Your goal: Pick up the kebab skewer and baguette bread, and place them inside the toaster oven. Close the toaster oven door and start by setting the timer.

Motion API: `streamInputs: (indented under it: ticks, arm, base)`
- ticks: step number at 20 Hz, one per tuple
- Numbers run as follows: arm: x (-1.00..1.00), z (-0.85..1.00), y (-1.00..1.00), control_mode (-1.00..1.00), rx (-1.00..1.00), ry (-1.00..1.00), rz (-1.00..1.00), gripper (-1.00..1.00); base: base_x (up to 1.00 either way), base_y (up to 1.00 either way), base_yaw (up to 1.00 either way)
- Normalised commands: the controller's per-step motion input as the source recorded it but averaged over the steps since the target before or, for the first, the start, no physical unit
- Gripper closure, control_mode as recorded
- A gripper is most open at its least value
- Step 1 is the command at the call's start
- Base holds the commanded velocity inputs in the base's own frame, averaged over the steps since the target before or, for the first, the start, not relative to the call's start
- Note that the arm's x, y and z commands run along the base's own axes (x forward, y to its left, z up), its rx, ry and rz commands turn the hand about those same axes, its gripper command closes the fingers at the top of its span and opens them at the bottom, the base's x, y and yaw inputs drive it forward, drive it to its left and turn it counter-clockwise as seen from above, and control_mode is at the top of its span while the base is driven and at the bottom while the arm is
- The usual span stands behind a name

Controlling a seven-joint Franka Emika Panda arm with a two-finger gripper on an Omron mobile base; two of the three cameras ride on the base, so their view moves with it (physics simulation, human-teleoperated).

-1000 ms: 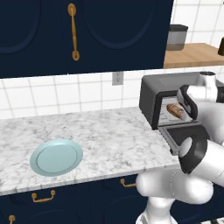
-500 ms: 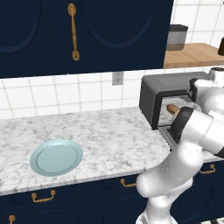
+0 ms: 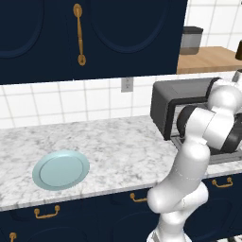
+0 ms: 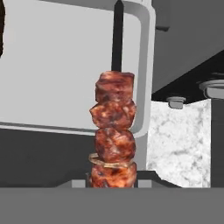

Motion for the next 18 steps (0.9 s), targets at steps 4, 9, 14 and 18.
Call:
streamInputs:
  ticks: [4,9,14,18]
  arm:
    - [0.04,-0.29,0.0,-1.0,0.0,-0.16,-0.02,1.0]
    - [0.04,-0.29,0.05,-1.0,0.0,-0.12,-0.11,1.0]
    - [0.21,0.0,0.0,-1.0,0.0,0.0,-0.06,1.0]
    - [0.13,0.0,0.0,-1.0,-0.01,0.0,0.0,1.0]
  base:
    - [0.0,0.0,0.0]
    - [0.0,0.0,0.0]
    - [0.0,0.0,0.0]
    - [0.0,0.0,0.0]
